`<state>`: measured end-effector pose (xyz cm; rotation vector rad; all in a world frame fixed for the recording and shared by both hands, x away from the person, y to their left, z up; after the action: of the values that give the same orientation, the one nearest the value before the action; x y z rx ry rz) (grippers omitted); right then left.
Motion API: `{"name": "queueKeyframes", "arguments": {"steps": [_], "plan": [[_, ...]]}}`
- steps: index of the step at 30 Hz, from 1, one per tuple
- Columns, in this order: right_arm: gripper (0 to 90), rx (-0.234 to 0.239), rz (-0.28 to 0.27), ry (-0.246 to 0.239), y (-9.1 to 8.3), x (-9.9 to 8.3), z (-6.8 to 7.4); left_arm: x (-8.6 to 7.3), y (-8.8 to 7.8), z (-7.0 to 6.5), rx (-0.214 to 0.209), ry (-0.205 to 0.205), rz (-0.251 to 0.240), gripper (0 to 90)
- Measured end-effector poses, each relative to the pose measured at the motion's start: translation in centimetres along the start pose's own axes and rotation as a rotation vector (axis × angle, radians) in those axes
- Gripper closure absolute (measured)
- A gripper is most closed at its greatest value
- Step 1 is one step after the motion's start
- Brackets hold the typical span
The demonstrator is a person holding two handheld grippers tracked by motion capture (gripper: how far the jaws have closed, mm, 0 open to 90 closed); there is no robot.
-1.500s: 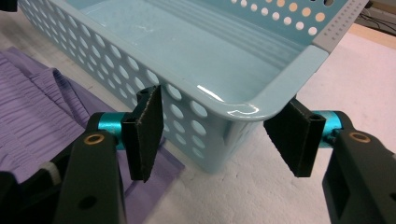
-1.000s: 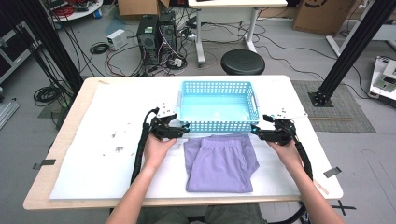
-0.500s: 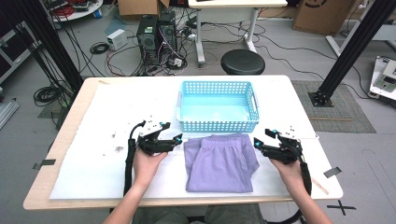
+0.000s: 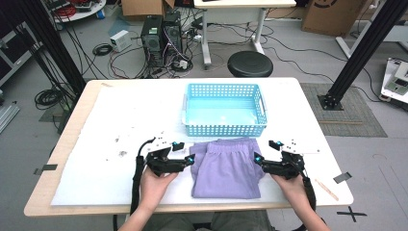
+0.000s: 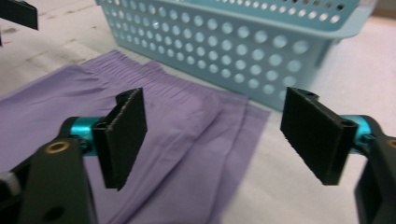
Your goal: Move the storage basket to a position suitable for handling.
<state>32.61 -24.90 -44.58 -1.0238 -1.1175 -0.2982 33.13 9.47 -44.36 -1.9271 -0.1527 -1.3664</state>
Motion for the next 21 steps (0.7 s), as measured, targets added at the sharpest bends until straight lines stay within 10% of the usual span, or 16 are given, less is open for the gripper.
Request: {"name": "queueKeyframes", "arguments": {"steps": [14, 21], "plan": [[22.2, -0.001, 0.158, 0.005, 1.4, -1.0, 1.8, -1.1, 2.2, -2.5, 0.001, -0.023, 0.155, 26.6], [24.7, -0.067, 0.264, -0.03, 2.3, -1.7, 1.9, -1.6, 3.4, -2.8, 0.086, 0.006, 0.273, 31.9]]}}
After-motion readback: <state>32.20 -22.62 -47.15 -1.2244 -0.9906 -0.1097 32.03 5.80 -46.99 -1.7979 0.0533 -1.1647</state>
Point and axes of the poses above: each handheld gripper's, and its own axes: y roughly forward along the jaws, x roughly out of its top, z roughly to its left, the point moved 4 cm from there along y, roughly forward along the jaws, and after that the axes turned 5 degrees about z, right-handed, at the moved point
